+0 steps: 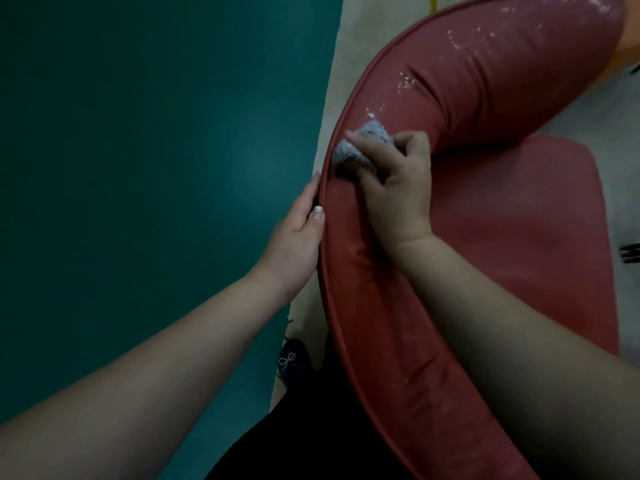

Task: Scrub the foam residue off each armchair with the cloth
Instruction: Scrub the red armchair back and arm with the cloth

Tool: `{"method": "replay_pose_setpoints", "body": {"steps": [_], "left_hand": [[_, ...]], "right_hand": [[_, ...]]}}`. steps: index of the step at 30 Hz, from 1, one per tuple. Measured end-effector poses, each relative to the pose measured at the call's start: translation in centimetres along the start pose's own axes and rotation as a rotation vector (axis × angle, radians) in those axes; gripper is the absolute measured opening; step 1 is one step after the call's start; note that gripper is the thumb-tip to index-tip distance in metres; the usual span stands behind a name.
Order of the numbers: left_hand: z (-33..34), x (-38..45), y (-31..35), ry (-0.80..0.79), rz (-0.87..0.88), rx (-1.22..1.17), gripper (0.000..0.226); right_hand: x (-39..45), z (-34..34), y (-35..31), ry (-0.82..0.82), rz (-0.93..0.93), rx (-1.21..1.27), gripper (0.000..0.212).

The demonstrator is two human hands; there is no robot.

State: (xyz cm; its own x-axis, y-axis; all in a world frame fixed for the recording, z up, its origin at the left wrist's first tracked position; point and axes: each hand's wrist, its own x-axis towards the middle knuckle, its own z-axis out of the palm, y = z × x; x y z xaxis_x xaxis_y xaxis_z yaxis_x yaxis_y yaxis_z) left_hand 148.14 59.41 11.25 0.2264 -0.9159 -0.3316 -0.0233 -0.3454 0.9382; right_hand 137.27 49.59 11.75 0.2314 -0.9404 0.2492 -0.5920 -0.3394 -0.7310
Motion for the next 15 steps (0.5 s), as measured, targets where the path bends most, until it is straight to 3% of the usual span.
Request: {"method": "replay_pose_setpoints", "body": {"steps": [4,7,11,15], "left_hand": [[0.0,1.3,0.6,0.041,0.01,0.002,0.045],[0.1,1.6,0.9,0.065,-0.014,-0.01,0.044],[0.4,2.4,1.7,0.078,-0.007,-0.027,0.043],[0.5,3.4,2.4,0.092,-0.014,-0.032,0.044]], "right_hand": [[-5.1,-1.7,0.5,-0.094,-0.093,0.056,0.035],[-3.8,-1.5,0.5,-0.128,-0.118,0.013,0.037],[3.6,0.2,0.8,-0.025,-0.05,-0.071,0.029],[0.2,-0.3,0.9,-0.026,-0.01,0.008,0.034]]}}
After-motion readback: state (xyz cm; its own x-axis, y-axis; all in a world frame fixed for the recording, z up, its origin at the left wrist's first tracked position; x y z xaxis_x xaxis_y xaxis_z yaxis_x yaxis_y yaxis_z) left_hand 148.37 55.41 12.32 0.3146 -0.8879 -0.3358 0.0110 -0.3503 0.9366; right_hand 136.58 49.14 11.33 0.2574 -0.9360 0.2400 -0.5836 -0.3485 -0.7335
